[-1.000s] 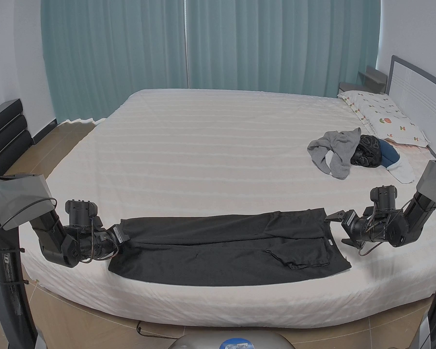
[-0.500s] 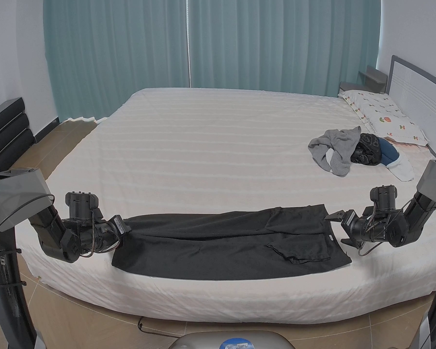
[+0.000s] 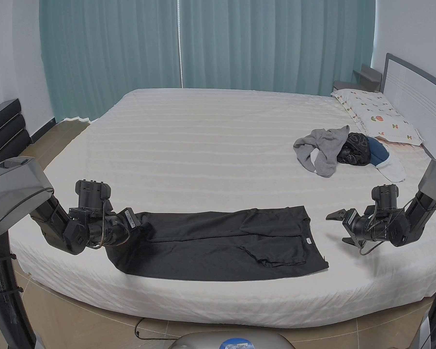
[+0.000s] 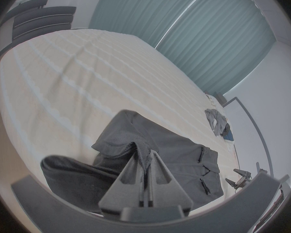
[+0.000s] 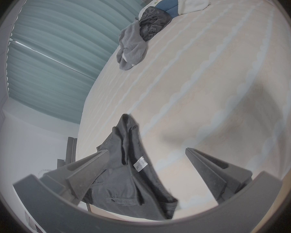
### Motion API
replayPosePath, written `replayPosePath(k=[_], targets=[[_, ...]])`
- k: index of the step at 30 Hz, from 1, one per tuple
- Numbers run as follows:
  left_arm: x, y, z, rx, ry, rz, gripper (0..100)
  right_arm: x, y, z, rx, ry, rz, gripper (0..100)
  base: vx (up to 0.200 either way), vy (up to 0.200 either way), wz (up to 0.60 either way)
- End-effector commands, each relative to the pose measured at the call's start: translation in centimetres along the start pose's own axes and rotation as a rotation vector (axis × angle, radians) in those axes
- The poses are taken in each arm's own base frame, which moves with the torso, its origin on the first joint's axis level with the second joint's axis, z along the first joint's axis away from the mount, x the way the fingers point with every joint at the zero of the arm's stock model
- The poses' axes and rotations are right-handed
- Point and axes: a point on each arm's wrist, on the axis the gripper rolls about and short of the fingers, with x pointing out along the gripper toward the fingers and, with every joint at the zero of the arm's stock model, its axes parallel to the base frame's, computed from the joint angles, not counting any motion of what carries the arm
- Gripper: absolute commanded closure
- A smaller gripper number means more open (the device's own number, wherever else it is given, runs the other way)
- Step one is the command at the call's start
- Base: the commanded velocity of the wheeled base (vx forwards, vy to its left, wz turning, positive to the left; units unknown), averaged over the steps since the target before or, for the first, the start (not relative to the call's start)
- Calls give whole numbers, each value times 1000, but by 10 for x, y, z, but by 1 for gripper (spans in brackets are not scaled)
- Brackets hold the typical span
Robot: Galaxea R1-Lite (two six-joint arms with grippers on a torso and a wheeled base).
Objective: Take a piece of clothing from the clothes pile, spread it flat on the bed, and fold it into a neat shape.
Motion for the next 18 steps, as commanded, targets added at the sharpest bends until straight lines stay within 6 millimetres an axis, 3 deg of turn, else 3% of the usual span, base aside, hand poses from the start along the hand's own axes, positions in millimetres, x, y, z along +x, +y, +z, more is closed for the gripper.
replayPosePath(k=[1, 3, 5, 8, 13, 18], targets=[[-11, -36, 7, 37, -29, -32, 100, -2, 1, 0, -1, -3, 4, 0, 0, -200, 0], [-11, -43, 7, 34, -25, -23, 100, -2, 1, 0, -2, -3, 4, 0, 0, -200, 0], [-11, -64, 6, 36, -13, -14, 100, -3, 2, 0, -2, -3, 4, 0, 0, -200, 0], [-10, -76, 3, 54, -1, -14, 100, -5, 3, 0, -4, -4, 7, 0, 0, -200, 0], [-9, -114, -5, 103, 54, -43, 100, -5, 3, -2, -6, 1, 7, 0, 0, -200, 0], [0, -135, -14, 134, 102, -50, 100, -5, 4, -3, -8, 4, 7, 0, 0, -200, 0]])
